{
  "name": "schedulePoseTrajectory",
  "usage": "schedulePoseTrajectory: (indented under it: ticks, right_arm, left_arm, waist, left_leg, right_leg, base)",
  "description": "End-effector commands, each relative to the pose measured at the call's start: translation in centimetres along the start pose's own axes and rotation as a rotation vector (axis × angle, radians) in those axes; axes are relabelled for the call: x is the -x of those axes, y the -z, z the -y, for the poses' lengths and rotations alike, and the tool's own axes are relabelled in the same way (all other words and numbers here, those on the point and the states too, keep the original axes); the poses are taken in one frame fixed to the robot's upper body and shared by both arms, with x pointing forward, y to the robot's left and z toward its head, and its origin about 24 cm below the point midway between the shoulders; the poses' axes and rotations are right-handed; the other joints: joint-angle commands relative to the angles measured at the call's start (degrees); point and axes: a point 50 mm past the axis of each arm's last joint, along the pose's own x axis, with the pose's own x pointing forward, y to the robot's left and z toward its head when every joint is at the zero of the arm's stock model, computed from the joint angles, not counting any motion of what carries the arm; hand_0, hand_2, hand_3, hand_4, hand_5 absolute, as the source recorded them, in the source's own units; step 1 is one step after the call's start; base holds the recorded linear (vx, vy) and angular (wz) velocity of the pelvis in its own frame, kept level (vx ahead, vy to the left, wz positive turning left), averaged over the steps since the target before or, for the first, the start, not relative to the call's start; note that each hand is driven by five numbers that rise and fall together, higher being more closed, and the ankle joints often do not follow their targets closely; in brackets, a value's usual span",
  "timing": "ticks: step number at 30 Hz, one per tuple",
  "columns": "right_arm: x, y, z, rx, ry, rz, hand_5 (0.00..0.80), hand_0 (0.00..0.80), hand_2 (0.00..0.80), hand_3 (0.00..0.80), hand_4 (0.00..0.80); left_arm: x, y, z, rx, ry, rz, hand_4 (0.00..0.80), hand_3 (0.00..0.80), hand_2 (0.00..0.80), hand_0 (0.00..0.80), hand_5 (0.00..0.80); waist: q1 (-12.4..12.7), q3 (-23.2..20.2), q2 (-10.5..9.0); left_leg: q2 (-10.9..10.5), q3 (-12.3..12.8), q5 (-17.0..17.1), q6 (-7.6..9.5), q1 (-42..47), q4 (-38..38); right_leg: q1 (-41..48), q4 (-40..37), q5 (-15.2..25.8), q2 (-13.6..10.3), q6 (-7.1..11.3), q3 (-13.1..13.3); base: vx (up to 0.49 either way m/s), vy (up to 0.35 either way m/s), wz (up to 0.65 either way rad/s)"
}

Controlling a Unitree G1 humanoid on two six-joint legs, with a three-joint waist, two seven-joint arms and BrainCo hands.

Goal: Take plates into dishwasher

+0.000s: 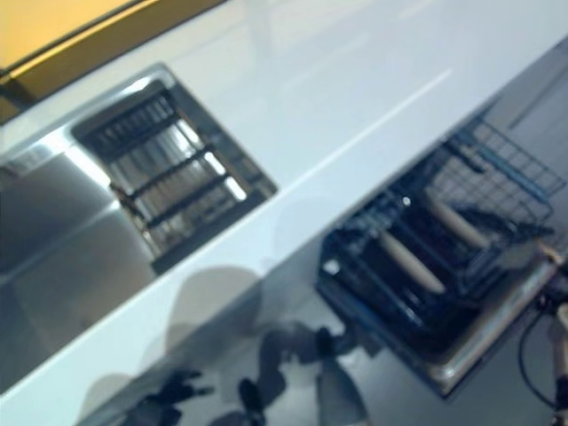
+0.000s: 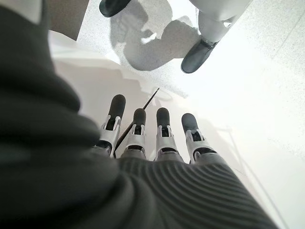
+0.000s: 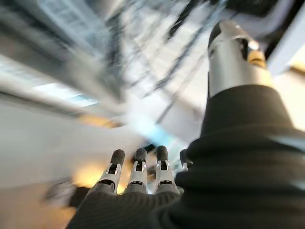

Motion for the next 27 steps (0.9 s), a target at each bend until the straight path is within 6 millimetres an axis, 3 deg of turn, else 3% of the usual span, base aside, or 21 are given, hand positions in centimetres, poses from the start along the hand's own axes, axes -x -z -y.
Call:
schedulePoseTrajectory:
  ticks: [1,8,13,17,18,19,20,27]
  right_arm:
    - [-0.2,0.5,0.7,-0.115,0.076,-0.018,0.000,0.000,0.000,0.000,0.000]
    - [0.4,6.6,2.5,-0.189,0.182,-0.248,0.000,0.000,0.000,0.000,0.000]
    - [1.5,9.7,0.9,-0.240,0.073,-0.333,0.000,0.000,0.000,0.000,0.000]
    - [2.0,9.5,-2.3,-0.279,-0.125,-0.281,0.000,0.000,0.000,0.000,0.000]
    - [2.0,9.5,-2.4,-0.279,-0.126,-0.281,0.000,0.000,0.000,0.000,0.000]
    - [2.4,9.3,-4.2,-0.297,-0.225,-0.258,0.000,0.000,0.000,0.000,0.000]
    - [2.4,9.3,-4.4,-0.300,-0.234,-0.254,0.000,0.000,0.000,0.000,0.000]
    - [3.8,7.4,-9.8,-0.375,-0.596,-0.124,0.000,0.000,0.000,0.000,0.000]
  left_arm:
    - [-0.4,-2.5,-3.8,0.023,-0.145,0.081,0.000,0.000,0.000,0.000,0.000]
    - [-0.7,-3.2,-3.4,0.021,-0.131,0.100,0.000,0.000,0.000,0.000,0.000]
    - [-0.7,-3.4,-3.0,0.015,-0.113,0.107,0.000,0.000,0.000,0.000,0.000]
    - [-0.7,-3.5,-2.7,0.008,-0.102,0.114,0.000,0.000,0.000,0.000,0.000]
    - [-0.7,-3.5,-2.7,0.008,-0.102,0.114,0.000,0.000,0.000,0.000,0.000]
    - [-0.8,-3.8,-2.6,0.003,-0.097,0.120,0.000,0.000,0.000,0.000,0.000]
    - [-0.8,-3.8,-2.6,0.002,-0.097,0.121,0.000,0.000,0.000,0.000,0.000]
    - [-1.0,-4.6,-1.9,-0.007,-0.070,0.140,0.000,0.000,0.000,0.000,0.000]
  waist:
    - [-0.7,-1.4,-2.24]
    - [-0.1,-1.0,-0.13]
    - [0.7,-0.8,1.63]
    - [1.1,-0.6,2.20]
    - [1.1,-0.7,2.19]
    - [1.4,-0.6,2.37]
    - [1.4,-0.6,2.37]
    - [2.6,-1.1,2.84]
  left_leg:
    - [0.0,0.2,-0.5,-2.11,0.3,2.2]
    - [-0.7,-0.5,0.0,-2.05,0.1,1.8]
    - [-1.3,-1.6,0.3,-1.84,-0.5,2.0]
    - [-1.7,-2.2,0.4,-1.73,-0.9,2.1]
    - [-1.7,-2.2,0.4,-1.73,-0.9,2.1]
    - [-1.8,-2.4,0.5,-1.71,-1.0,2.0]
    - [-1.8,-2.4,0.5,-1.71,-1.1,2.0]
    - [-2.0,-2.6,0.9,-1.77,-1.5,1.8]
  right_leg:
    - [4.9,2.4,-6.3,-2.2,2.63,-1.8]
    - [4.9,2.6,-6.4,-3.0,2.73,-3.0]
    - [4.8,3.2,-6.8,-3.7,2.64,-3.7]
    - [4.8,3.0,-6.7,-3.8,2.43,-4.2]
    - [4.8,3.0,-6.7,-3.8,2.43,-4.2]
    - [4.9,2.6,-6.6,-3.7,2.33,-4.3]
    - [4.8,2.5,-6.6,-3.7,2.32,-4.3]
    - [5.3,1.2,-6.2,-3.5,2.13,-5.2]
  base:
    - [-0.022,0.009,-0.10]
    - [-0.003,0.017,0.03]
    - [-0.006,0.021,0.08]
    - [-0.015,0.009,0.05]
    - [-0.037,0.000,-0.01]
    - [0.000,0.000,0.00]
    - [-0.044,0.005,-0.01]
    - [-0.019,0.008,-0.11]
